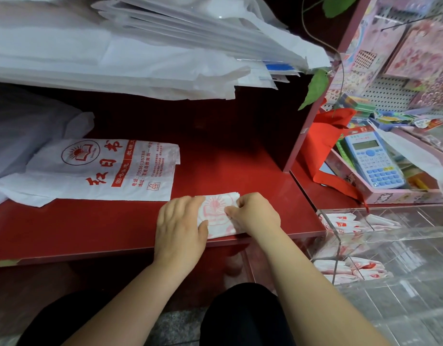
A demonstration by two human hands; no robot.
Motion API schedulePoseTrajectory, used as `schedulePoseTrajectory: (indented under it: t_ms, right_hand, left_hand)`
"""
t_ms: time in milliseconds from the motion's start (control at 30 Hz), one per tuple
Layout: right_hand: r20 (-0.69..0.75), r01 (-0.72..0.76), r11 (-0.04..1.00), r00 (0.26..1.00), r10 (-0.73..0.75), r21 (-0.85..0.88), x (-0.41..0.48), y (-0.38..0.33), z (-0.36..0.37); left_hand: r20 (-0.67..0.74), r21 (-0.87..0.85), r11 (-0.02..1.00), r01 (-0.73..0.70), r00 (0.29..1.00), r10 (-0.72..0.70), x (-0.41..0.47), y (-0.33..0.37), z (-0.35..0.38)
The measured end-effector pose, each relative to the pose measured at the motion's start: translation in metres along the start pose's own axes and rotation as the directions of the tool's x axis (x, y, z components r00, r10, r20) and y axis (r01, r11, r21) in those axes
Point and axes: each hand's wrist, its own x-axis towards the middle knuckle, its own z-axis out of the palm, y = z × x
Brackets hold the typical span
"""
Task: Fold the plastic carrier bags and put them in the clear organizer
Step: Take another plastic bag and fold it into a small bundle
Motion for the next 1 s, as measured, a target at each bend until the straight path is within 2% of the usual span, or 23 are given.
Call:
schedulePoseTrajectory:
  t_ms: [33,67,133,200,267,333,367,400,433,467,567,700,833,933,1000]
  right_hand:
    - [0.009,-0.006,1.000,1.000,0.006,-0.002,0.001,-0.001,-0.001]
    - [0.022,-0.011,1.000,1.000,0.011,-0.001,0.001,-0.002,-0.001]
    - [0.039,-0.003,1.000,0.999,0.003,-0.011,0.003,-0.002,0.002]
    - [0.019,0.032,0.999,0.999,-0.032,-0.019,0.000,-0.003,0.002]
    - [-0.034,0.048,0.999,0.998,-0.048,-0.011,-0.003,-0.001,0.004]
    - [-0.162,0.073,0.997,0.984,-0.072,0.000,-0.009,0.002,0.007]
    - [-0.289,0.153,0.988,0.946,-0.149,-0.011,-0.011,0.006,0.009]
    - [-0.427,0.276,0.958,0.860,-0.280,-0.072,-0.010,0.011,0.014]
    - [-0.498,0.390,0.912,0.770,-0.398,-0.125,-0.010,0.016,0.019]
    - [-0.501,0.493,0.858,0.712,-0.492,-0.142,-0.009,0.020,0.023]
    - [-0.265,0.650,0.729,0.680,-0.684,-0.213,-0.009,0.032,0.034]
    - [0.013,0.610,0.751,0.778,-0.628,-0.251,-0.010,0.035,0.023]
    - [0.042,0.571,0.781,0.813,-0.581,-0.251,-0.013,0.034,0.021]
    - [0.100,0.527,0.825,0.849,-0.518,-0.202,-0.019,0.030,0.018]
    - [0.154,0.538,0.823,0.842,-0.516,-0.183,-0.026,0.033,0.015]
  left_hand:
    - [0.019,0.056,0.992,-0.110,0.994,0.109,0.002,-0.001,0.002]
    - [0.122,0.090,0.981,-0.170,0.980,0.159,0.005,0.001,0.000]
    - [0.312,0.111,0.971,-0.209,0.936,0.166,0.012,0.005,-0.007]
    - [0.476,0.122,0.975,-0.188,0.873,0.108,0.017,0.003,-0.008]
    - [0.514,0.135,0.978,-0.159,0.855,0.068,0.019,0.005,-0.008]
    - [0.522,0.151,0.977,-0.153,0.851,0.052,0.019,0.004,-0.006]
    - [0.522,0.170,0.974,-0.151,0.852,0.041,0.019,0.004,-0.005]
    - [0.522,0.196,0.968,-0.156,0.852,0.031,0.019,0.004,-0.004]
    - [0.527,0.219,0.963,-0.160,0.850,0.021,0.019,0.005,-0.003]
    - [0.530,0.224,0.962,-0.154,0.848,0.013,0.019,0.006,-0.003]
    - [0.529,0.242,0.959,-0.144,0.849,-0.006,0.018,0.003,-0.003]
    - [0.516,0.233,0.959,-0.163,0.856,0.020,0.011,-0.006,-0.011]
    - [0.535,0.204,0.955,-0.218,0.841,0.078,0.005,-0.015,-0.018]
    - [0.511,0.223,0.911,-0.347,0.837,0.194,0.001,-0.022,-0.023]
    - [0.438,0.168,0.920,-0.355,0.863,0.253,-0.004,-0.027,-0.022]
